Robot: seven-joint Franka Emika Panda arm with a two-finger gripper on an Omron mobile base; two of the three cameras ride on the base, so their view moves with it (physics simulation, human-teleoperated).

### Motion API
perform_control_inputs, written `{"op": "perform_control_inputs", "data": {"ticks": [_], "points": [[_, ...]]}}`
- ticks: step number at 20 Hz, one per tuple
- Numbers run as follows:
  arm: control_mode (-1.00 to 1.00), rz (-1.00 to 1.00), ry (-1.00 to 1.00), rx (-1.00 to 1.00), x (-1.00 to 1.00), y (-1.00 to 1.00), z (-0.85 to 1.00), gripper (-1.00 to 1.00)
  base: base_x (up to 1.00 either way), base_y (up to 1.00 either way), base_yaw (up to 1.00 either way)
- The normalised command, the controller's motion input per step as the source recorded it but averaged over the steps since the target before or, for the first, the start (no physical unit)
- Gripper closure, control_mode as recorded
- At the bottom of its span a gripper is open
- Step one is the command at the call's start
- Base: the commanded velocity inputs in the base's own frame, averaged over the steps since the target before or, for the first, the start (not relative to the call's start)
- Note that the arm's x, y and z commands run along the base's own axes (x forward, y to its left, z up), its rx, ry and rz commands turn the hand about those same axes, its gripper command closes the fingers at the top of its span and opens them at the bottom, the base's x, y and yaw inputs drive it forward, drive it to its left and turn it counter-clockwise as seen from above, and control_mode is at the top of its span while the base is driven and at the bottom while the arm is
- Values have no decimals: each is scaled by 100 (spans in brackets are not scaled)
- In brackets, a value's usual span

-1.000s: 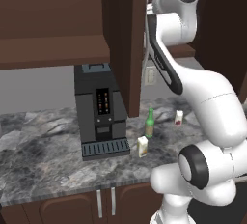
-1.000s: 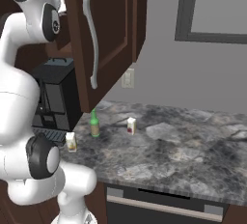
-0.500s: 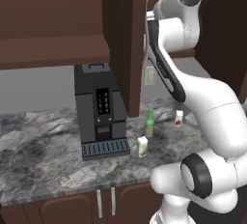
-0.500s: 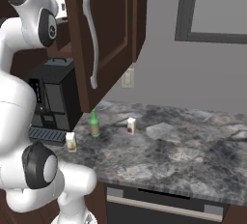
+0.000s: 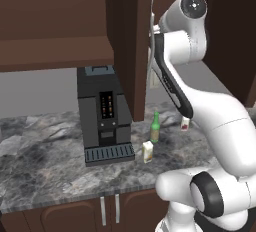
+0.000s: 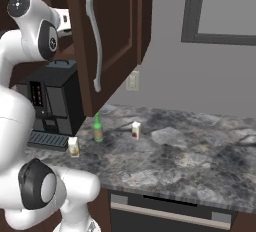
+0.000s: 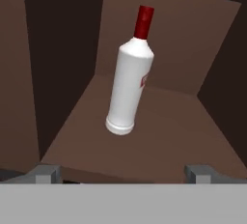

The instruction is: Sort all alcoholic drinks to one cabinet, and non-alcoholic drinks to the other.

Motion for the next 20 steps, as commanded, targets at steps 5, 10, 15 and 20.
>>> {"op": "perform_control_inputs", "data": {"ticks": [5, 10, 15, 20], "points": [[-100, 0, 7, 0, -11, -3, -35, -100, 0, 0, 0], [-100, 0, 8, 0, -6, -2, -44, -100, 0, 0, 0], [-100, 0, 6, 0, -8, -2, -50, -100, 0, 0, 0], [-100, 0, 1, 0, -3, -5, -40, -100, 0, 0, 0]]}}
